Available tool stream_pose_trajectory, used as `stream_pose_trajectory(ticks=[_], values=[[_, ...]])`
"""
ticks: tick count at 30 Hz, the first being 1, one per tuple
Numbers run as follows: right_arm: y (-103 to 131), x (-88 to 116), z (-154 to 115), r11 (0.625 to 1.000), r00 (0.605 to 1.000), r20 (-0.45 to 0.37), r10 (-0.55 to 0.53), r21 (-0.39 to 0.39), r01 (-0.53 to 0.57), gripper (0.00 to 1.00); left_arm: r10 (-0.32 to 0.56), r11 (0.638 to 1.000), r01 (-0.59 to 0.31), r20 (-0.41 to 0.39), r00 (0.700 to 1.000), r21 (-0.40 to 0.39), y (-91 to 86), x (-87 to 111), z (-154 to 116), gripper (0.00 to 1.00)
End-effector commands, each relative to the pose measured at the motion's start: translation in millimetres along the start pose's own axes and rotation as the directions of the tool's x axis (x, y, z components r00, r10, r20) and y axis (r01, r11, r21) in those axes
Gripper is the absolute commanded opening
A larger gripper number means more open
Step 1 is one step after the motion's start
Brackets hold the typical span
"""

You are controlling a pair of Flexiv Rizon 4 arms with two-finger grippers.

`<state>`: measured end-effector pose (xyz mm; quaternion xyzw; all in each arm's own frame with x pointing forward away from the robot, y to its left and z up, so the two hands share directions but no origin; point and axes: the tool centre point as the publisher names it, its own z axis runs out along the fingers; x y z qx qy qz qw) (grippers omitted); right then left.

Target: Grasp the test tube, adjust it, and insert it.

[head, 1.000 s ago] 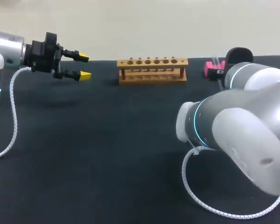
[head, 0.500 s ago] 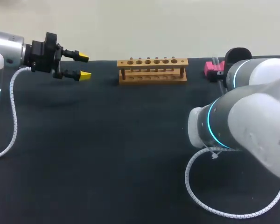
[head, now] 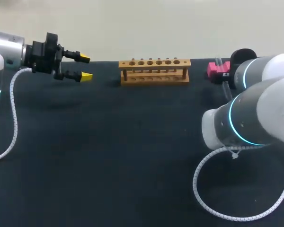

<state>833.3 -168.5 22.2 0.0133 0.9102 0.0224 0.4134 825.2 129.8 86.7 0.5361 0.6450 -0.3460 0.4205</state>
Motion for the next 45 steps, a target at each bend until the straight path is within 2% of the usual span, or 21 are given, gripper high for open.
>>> stream_pose_trajectory(ticks=[1, 15, 40, 43, 45], values=[[-2, -1, 5, 0.999, 1.0, -0.01, -0.014, -0.039, 0.013, 1.0, 0.003, 1.0, -0.003, 0.003, 1.0, -0.004, -1.0, 1.0, 0, 1.0], [1, 0, 19, 0.997, 0.998, -0.037, -0.056, -0.061, 0.054, 1.0, 0.003, 1.0, -0.003, 0.003, 1.0, -0.004, -1.0, 1.0, 0, 1.0], [1, 4, 37, 0.995, 0.995, -0.072, -0.071, -0.074, 0.066, 1.0, 0.003, 1.0, -0.003, 0.003, 1.0, -0.004, -1.0, 1.0, 0, 1.0], [1, 5, 38, 0.995, 0.995, -0.072, -0.07, -0.072, 0.065, 0.91, 0.003, 1.0, -0.003, 0.003, 1.0, -0.004, -1.0, 1.0, 0, 1.0], [2, 4, 38, 0.995, 0.995, -0.071, -0.068, -0.071, 0.063, 0.92, 0.003, 1.0, -0.003, 0.003, 1.0, -0.004, -1.0, 1.0, 0, 1.0]])
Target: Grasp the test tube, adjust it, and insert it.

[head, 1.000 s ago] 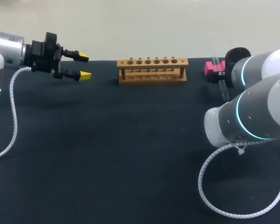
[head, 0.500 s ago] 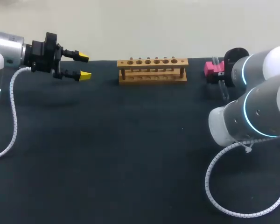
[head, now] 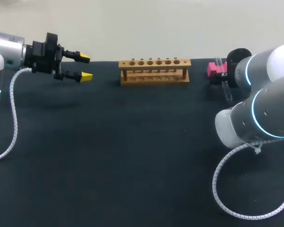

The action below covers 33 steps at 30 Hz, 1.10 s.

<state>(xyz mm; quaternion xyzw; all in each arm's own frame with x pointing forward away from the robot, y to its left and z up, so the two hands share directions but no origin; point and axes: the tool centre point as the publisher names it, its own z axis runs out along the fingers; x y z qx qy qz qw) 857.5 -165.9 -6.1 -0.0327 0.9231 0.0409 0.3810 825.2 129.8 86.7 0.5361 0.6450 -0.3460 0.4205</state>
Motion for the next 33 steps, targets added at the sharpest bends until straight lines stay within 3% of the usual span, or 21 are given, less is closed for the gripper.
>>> stream_pose_trajectory(ticks=[1, 8, 10, 11, 13, 14, 21, 22, 24, 33], values=[[0.9, -2.0, 1.6, 1.0, 1.0, 0.0, 0.002, 0.002, -0.002, 0.92, 0.003, 1.0, -0.003, 0.003, 1.0, -0.004, -1.0, 1.0, 0.2, 1.0], [3.8, -4.0, 3.6, 1.0, 1.0, 0.002, -0.004, -0.001, 0.004, 0.86, 0.003, 1.0, -0.003, 0.003, 1.0, -0.004, -1.0, 1.0, 0.2, 1.0], [4.1, -3.8, 3.9, 1.0, 1.0, 0.0, -0.005, -0.002, 0.005, 0.79, 0.003, 1.0, -0.003, 0.003, 1.0, -0.004, -1.0, 1.0, 0.2, 1.0], [4.3, -3.6, 4.0, 1.0, 1.0, -0.001, -0.006, -0.002, 0.006, 0.71, 0.003, 1.0, -0.003, 0.003, 1.0, -0.004, -1.0, 1.0, 0.2, 1.0], [4.4, -3.4, 4.1, 1.0, 1.0, -0.002, -0.005, -0.002, 0.005, 0.68, 0.003, 1.0, -0.003, 0.003, 1.0, -0.004, -1.0, 1.0, 0.2, 1.0], [4.6, -3.2, 4.2, 1.0, 1.0, -0.002, -0.005, -0.001, 0.005, 0.48, 0.003, 1.0, -0.003, 0.003, 1.0, -0.004, -1.0, 1.0, 0.2, 1.0], [5.1, -2.2, 5.1, 1.0, 1.0, -0.002, 0.002, 0.007, -0.002, 0.25, 0.003, 1.0, -0.003, 0.003, 1.0, -0.004, -1.0, 1.0, 0.2, 1.0], [5.2, -2.1, 5.1, 1.0, 1.0, -0.001, 0.005, 0.01, -0.005, 0.14, 0.003, 1.0, -0.003, 0.003, 1.0, -0.004, -1.0, 1.0, 0.2, 1.0], [4.8, -1.8, 5.1, 1.0, 1.0, 0.0, 0.008, 0.014, -0.008, 0.0, 0.003, 1.0, -0.003, 0.003, 1.0, -0.004, -1.0, 1.0, 0.2, 1.0], [2.2, -0.6, -1.3, 0.999, 0.999, 0.009, 0.034, 0.034, -0.035, 0.0, 0.003, 1.0, -0.003, 0.003, 1.0, -0.004, -1.0, 1.0, 0.2, 1.0]])
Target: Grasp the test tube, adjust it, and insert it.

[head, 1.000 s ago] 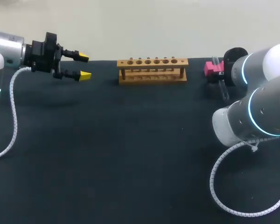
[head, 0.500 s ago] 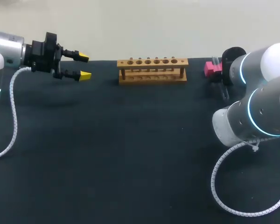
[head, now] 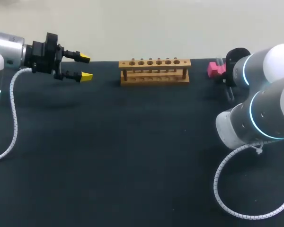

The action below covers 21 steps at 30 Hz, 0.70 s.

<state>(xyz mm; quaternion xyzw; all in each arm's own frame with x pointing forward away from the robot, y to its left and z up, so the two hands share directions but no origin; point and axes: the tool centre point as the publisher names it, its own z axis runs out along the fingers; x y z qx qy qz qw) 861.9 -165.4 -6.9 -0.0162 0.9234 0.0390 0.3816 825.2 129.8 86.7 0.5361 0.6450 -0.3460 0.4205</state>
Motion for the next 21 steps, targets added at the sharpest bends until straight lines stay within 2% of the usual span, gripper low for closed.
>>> stream_pose_trajectory(ticks=[1, 11, 21], values=[[2, 2, -7, 1.0, 1.0, 0.009, 0.009, 0.02, -0.01, 0.0, 0.003, 1.0, -0.003, 0.003, 1.0, -0.004, -1.0, 1.0, 0, 1.0], [9, -11, -38, 0.998, 0.999, 0.029, 0.032, 0.052, -0.034, 0.0, 0.003, 1.0, -0.003, 0.003, 1.0, -0.004, -1.0, 1.0, 0, 1.0], [34, -28, -67, 0.996, 0.998, 0.016, 0.057, 0.066, -0.058, 0.0, 0.003, 1.0, -0.003, 0.003, 1.0, -0.004, -1.0, 1.0, 0, 1.0]])
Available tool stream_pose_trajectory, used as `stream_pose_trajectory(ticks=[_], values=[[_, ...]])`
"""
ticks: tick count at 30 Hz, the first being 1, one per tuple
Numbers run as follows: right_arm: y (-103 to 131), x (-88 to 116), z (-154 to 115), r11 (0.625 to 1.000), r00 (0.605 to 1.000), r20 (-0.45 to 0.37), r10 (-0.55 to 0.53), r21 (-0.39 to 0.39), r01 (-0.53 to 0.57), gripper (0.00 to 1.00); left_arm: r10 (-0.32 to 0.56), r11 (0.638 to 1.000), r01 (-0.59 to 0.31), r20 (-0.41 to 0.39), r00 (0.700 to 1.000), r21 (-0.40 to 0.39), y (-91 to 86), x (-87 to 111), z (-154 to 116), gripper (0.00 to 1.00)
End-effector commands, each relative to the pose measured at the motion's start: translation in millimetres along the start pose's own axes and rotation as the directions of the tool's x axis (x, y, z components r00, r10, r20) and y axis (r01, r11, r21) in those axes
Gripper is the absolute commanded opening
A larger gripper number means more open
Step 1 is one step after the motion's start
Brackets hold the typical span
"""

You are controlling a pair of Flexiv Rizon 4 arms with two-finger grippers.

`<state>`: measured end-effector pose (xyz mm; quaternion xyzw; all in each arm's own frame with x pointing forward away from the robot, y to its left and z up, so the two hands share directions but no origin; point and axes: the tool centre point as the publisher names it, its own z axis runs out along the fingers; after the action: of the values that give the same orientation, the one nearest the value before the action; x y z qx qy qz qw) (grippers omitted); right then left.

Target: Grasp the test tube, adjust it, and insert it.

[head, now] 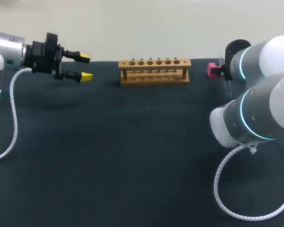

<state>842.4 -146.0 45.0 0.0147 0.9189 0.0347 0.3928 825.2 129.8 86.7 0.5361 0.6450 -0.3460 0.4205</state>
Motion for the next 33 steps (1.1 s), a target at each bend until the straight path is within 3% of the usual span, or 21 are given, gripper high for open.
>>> stream_pose_trajectory(ticks=[1, 14, 19, 33], values=[[13, -6, -21, 0.999, 1.0, -0.013, 0.008, 0.038, -0.007, 0.0, 0.003, 1.0, -0.003, 0.003, 1.0, -0.004, -1.0, 1.0, 0, 1.0], [47, -20, -42, 0.999, 0.999, -0.034, 0.011, 0.051, -0.009, 0.0, 0.003, 1.0, -0.003, 0.003, 1.0, -0.004, -1.0, 1.0, 0, 1.0], [57, -24, -52, 0.999, 0.997, -0.063, 0.041, -0.031, -0.043, 0.0, 0.003, 1.0, -0.003, 0.003, 1.0, -0.004, -1.0, 1.0, 0, 1.0], [57, -24, -52, 0.999, 0.997, -0.063, 0.041, -0.031, -0.043, 0.0, 0.003, 1.0, -0.003, 0.003, 1.0, -0.004, -1.0, 1.0, 0, 1.0]])
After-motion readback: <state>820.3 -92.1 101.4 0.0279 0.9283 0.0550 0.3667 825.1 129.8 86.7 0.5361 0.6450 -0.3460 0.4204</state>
